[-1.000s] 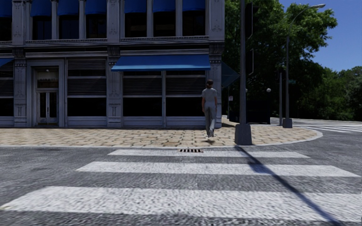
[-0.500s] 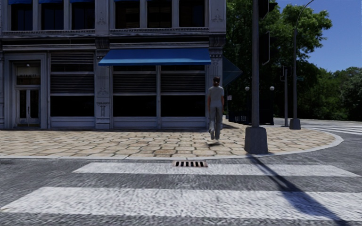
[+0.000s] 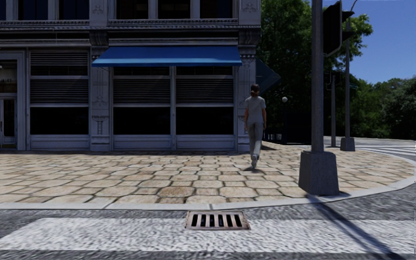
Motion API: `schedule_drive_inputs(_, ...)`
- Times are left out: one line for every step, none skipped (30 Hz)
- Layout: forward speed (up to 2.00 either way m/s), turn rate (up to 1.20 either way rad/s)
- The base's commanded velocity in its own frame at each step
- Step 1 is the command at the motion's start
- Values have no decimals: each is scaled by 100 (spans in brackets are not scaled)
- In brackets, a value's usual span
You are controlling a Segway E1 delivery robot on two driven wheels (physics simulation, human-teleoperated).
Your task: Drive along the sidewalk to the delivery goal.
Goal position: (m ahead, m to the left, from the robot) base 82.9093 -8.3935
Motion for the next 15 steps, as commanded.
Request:
schedule_drive_inputs(200,-30)
schedule_drive_inputs(200,-30)
schedule_drive_inputs(200,-30)
schedule_drive_inputs(200,-30)
schedule_drive_inputs(200,-30)
schedule_drive_inputs(200,-30)
schedule_drive_inputs(200,-30)
schedule_drive_inputs(200,-30)
schedule_drive_inputs(200,-30)
schedule_drive_inputs(200,-30)
schedule_drive_inputs(200,-28)
schedule_drive_inputs(200,-22)
schedule_drive_inputs(200,-22)
schedule_drive_inputs(200,-9)
schedule_drive_inputs(200,0)
